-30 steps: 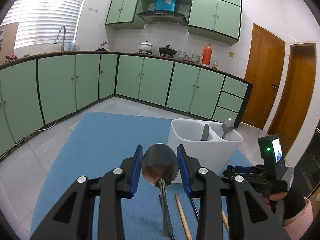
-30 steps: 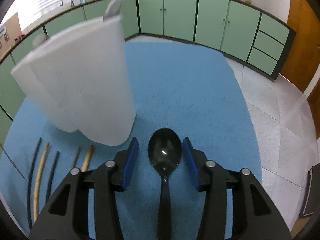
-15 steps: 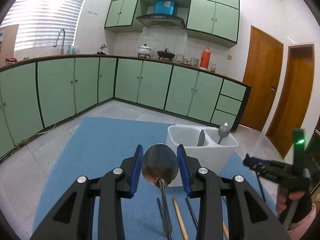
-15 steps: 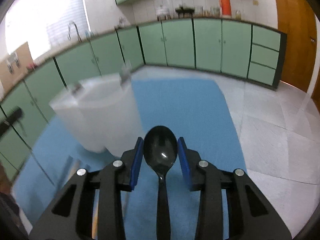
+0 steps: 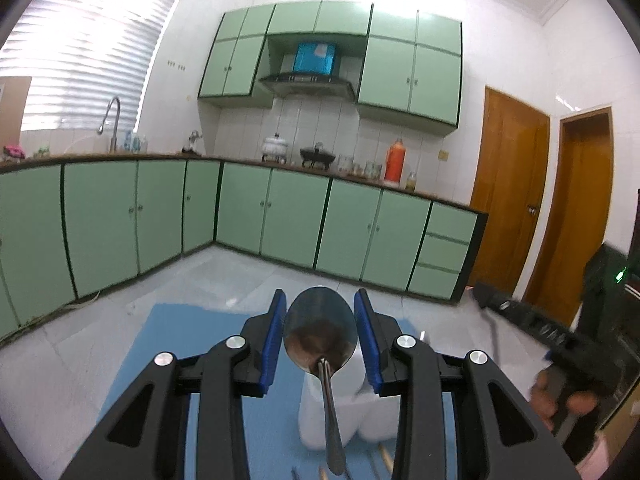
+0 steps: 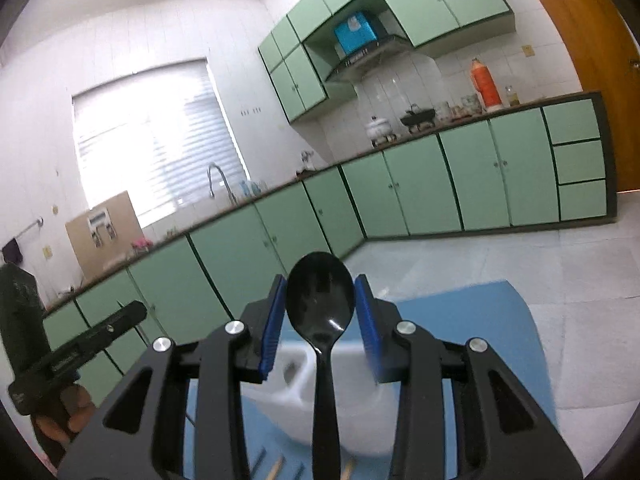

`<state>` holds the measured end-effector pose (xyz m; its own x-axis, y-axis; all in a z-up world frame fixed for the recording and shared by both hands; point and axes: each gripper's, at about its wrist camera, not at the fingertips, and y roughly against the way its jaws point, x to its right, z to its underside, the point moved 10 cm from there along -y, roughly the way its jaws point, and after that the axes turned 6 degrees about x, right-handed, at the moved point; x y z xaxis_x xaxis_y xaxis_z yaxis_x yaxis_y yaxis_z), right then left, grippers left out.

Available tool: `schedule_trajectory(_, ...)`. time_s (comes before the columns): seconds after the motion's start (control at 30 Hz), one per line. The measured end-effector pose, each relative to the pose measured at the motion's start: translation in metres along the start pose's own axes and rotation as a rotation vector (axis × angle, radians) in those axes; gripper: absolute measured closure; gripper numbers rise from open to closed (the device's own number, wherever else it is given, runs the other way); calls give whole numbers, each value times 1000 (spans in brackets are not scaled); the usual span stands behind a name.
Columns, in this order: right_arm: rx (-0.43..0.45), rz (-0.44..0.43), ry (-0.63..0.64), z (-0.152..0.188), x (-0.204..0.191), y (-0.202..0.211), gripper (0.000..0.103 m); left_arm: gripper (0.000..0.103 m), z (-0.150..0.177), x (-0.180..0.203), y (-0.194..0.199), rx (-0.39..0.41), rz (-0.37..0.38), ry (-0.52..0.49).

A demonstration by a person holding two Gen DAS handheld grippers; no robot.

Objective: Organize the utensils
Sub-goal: 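Lower both spoons into the holder compartments and open both tools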

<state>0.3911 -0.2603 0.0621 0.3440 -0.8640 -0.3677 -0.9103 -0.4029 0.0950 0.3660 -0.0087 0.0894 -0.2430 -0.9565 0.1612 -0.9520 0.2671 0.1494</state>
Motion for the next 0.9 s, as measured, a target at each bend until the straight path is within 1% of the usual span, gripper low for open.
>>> schedule_trajectory(0.13,47,24,17,-11,4,-29,69,68,-23,9,-26,59,-1,-15)
schedule_trajectory(0.23,66,49,28,-12,14,-49,69,69,-29,13,-49,90,3,-13)
schedule_trajectory(0.33,64,71,25,-4,22,-62,69,69,-26,15,-68,102,-11,-29)
schedule_trajectory(0.47,48,101,30,17,29,-70,69,69,-2,16,-93,58,-19,-49)
schedule_trajectory(0.6,16,98,7,34,33,-72,69,68,23,13,-106,2,-21,-54)
schedule_trajectory(0.77,-10,100,24,46,29,-61,68,68,41,10,-103,-39,-18,-56)
schedule_trajectory(0.83,-13,104,20,49,30,-52,64,68,45,10,-99,-49,-18,-52)
schedule_trajectory(0.9,-15,101,9,50,30,-43,63,67,46,10,-93,-51,-15,-50)
